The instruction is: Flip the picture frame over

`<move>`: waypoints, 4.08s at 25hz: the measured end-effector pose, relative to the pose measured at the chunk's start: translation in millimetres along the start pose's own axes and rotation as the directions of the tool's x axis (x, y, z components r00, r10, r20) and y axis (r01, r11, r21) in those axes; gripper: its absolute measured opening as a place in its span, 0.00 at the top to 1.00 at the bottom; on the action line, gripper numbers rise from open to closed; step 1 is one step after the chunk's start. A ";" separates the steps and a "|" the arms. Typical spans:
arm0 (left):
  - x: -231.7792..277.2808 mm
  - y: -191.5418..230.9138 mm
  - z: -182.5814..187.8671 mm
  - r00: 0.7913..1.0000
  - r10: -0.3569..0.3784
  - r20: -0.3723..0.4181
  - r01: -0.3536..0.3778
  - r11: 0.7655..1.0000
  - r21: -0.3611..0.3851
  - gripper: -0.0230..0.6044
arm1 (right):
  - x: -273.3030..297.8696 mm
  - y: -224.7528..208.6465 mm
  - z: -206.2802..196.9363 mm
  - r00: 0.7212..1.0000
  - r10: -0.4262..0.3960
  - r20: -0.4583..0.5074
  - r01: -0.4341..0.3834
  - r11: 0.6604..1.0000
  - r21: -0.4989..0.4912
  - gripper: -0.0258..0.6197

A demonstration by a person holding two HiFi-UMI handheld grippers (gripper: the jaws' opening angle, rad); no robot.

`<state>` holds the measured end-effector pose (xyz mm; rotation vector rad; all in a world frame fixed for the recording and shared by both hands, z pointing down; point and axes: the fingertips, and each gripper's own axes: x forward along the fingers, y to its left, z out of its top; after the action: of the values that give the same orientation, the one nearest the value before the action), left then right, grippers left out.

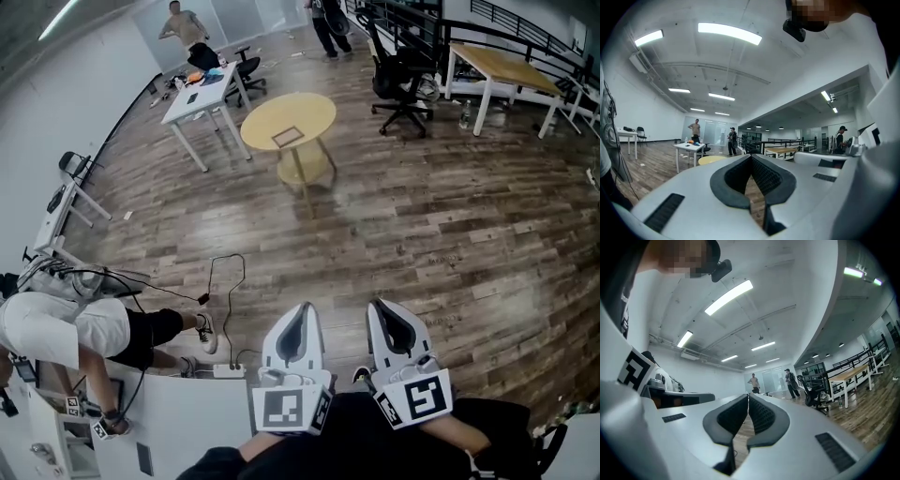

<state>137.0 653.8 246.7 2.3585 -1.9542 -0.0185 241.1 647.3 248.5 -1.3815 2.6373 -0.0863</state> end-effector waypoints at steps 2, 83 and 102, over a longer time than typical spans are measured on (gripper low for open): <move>10.9 -3.2 0.1 1.000 0.008 -0.003 -0.008 1.000 -0.002 0.93 | 4.5 -14.0 -0.6 1.000 -0.006 0.001 0.006 1.000 0.010 0.93; 478.7 178.6 11.6 0.999 0.029 -0.025 -0.029 1.000 0.011 0.93 | 461.0 -216.7 -37.2 0.998 0.057 -0.001 -0.056 0.996 0.069 0.93; 608.1 320.7 20.9 0.999 0.027 -0.022 -0.027 1.000 -0.008 0.93 | 650.5 -207.2 -62.0 0.997 0.072 -0.029 -0.072 0.997 0.025 0.93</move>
<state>-64.9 -3.2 272.5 2.3170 -1.9717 0.0011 34.8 -6.4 259.6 -1.2861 2.6984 -0.1303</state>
